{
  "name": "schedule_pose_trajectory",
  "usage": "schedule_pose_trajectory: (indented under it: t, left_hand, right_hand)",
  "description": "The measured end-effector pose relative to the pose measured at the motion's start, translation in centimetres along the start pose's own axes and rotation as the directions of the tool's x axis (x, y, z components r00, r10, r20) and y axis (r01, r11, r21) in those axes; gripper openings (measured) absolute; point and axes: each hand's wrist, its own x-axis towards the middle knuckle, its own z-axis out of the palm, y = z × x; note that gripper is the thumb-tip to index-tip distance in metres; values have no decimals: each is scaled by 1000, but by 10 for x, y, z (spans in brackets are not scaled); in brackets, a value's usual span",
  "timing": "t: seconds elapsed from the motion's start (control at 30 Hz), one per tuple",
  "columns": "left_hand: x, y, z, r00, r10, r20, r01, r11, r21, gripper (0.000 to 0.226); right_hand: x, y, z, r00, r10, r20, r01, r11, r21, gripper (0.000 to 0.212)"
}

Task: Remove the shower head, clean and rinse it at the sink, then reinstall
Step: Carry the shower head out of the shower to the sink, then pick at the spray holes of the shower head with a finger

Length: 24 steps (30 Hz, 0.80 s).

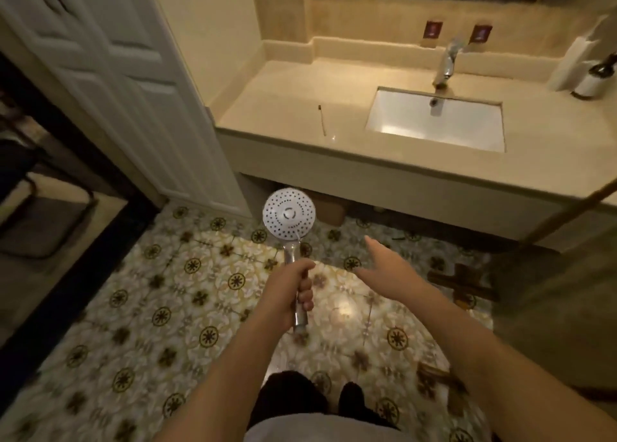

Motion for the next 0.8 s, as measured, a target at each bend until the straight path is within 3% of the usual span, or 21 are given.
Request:
schedule_pose_trajectory:
  t: [0.17,0.3,0.53,0.8]
  left_hand:
    - [86,81,7,1000,-10,-27,9,998,-63,30]
    - [171,141,12,999,-32,-29,30,997,-67,29]
    - [293,236,15,994,-106,-39,107,994,32,15]
    - [381,291,22,980,-188,-65,194,976,102,18]
  right_hand:
    - [108,-35,-47,997,-75,34,74,997,20,78]
    - [205,-55,-73,996,-50,67,50,999,10,75]
    - [347,-98,-100,987,106,117,-110,994,23,72]
    - [459,-98,-113,972,212,96,-219,974,65,40]
